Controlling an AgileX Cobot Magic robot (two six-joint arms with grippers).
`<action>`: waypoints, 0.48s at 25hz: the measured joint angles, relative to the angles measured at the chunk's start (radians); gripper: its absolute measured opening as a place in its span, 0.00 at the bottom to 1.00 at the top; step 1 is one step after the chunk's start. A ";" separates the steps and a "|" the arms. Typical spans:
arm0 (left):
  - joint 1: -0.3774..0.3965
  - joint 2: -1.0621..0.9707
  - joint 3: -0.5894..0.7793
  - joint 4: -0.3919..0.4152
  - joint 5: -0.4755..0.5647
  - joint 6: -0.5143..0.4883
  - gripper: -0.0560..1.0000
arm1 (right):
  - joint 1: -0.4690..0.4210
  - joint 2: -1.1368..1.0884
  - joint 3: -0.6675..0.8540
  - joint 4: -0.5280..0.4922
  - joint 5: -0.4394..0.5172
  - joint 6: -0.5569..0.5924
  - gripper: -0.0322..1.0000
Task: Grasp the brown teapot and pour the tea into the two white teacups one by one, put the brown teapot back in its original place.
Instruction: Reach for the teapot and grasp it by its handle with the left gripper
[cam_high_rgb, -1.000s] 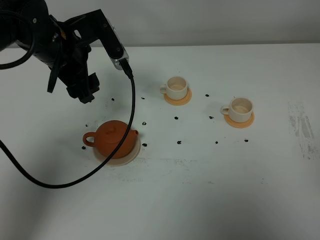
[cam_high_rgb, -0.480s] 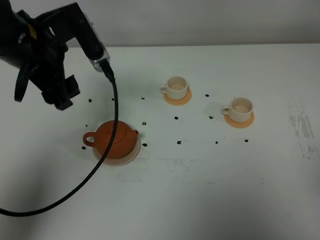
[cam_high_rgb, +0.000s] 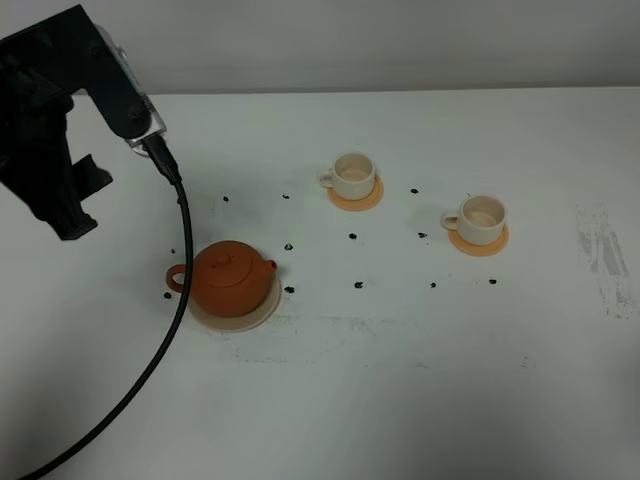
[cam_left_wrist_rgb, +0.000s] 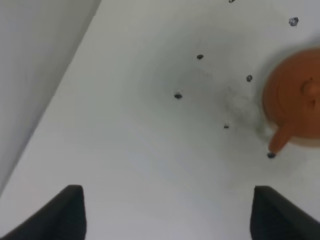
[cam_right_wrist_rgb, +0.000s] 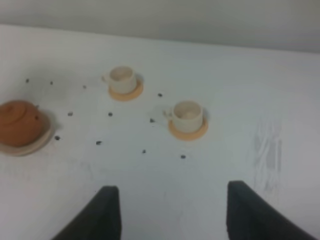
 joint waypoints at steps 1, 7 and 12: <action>0.000 -0.003 0.001 0.000 0.034 -0.019 0.67 | 0.000 -0.019 0.001 0.000 0.000 0.001 0.50; 0.000 -0.013 0.056 -0.016 0.133 -0.080 0.64 | 0.000 -0.125 0.001 -0.017 0.039 0.031 0.50; 0.000 -0.014 0.110 -0.016 0.133 -0.081 0.64 | 0.000 -0.192 0.000 -0.062 0.086 0.088 0.50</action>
